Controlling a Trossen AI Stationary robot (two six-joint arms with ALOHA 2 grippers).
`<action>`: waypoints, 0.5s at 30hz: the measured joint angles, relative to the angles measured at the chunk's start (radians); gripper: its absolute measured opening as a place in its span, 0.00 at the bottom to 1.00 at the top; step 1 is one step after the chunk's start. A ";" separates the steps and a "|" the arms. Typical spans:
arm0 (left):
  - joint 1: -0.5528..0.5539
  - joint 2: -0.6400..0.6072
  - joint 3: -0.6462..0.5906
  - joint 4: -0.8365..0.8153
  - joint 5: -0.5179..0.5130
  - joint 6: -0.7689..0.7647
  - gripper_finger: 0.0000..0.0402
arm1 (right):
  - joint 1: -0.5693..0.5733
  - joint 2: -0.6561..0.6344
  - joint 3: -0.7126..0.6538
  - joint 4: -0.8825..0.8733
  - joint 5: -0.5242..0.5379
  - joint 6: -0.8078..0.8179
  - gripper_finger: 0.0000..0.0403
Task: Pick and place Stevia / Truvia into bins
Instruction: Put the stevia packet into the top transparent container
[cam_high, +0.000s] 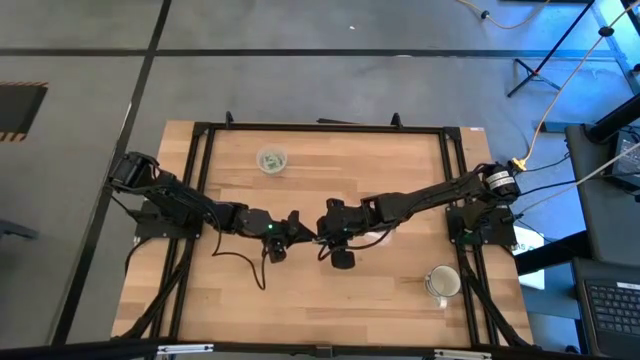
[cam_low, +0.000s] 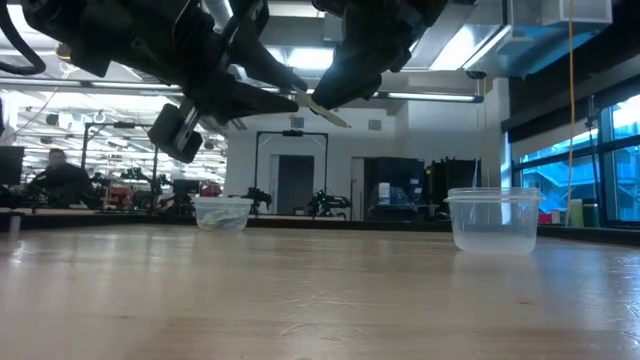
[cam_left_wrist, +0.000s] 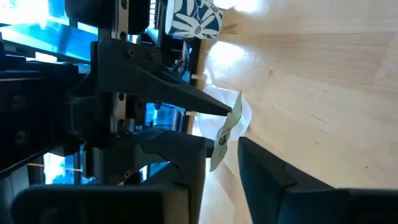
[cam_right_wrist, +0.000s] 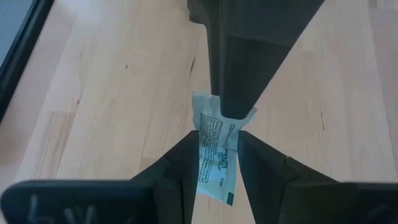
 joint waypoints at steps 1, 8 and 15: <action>0.000 0.000 0.000 0.000 0.000 0.000 0.21 | 0.000 0.000 0.000 0.000 0.000 0.000 0.28; 0.000 0.000 0.000 0.000 0.027 -0.001 0.09 | 0.000 0.000 0.000 0.000 0.000 0.000 0.28; 0.000 0.000 0.000 0.000 0.029 -0.001 0.01 | 0.000 0.000 0.000 -0.003 0.000 0.029 0.28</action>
